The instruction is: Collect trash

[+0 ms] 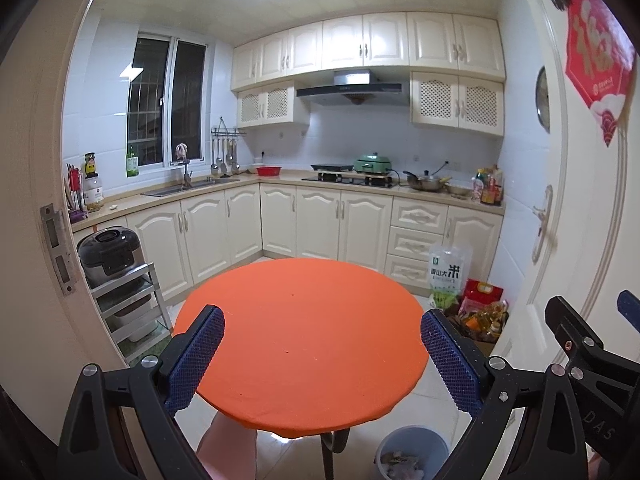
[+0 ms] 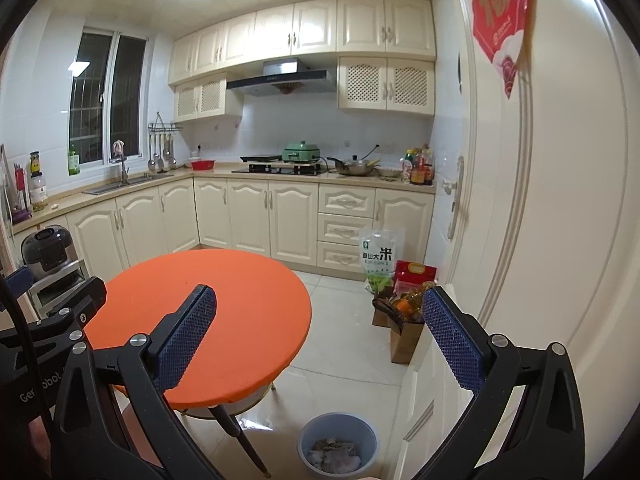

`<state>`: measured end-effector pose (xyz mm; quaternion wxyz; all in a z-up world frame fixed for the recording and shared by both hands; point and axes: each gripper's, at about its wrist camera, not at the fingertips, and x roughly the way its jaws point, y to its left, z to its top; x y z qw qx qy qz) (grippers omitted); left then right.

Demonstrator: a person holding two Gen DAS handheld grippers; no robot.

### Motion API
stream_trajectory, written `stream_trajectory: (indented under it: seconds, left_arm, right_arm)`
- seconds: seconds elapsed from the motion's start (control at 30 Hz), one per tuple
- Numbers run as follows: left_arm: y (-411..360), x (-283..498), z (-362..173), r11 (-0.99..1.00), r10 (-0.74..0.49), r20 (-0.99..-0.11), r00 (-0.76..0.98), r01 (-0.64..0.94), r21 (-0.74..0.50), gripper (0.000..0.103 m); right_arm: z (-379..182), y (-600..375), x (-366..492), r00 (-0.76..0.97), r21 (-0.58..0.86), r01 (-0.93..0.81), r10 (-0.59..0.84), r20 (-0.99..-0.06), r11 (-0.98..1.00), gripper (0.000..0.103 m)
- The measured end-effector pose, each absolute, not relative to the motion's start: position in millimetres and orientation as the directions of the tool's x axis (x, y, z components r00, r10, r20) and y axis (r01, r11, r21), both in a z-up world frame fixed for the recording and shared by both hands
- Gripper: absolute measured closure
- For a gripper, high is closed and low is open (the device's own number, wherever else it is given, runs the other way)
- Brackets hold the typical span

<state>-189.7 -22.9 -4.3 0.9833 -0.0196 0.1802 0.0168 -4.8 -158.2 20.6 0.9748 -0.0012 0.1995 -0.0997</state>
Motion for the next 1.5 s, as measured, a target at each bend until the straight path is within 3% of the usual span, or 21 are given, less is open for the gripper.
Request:
stream_trajectory:
  seconds: [1.5]
  left_arm:
    - [-30.0, -192.1, -37.7, 0.998, 0.043, -0.319, 0.947, -0.055, -0.03, 0.006]
  right_arm:
    - [26.9, -158.0, -5.1, 0.884, -0.065, 0.226, -0.232, -0.406, 0.972, 0.0]
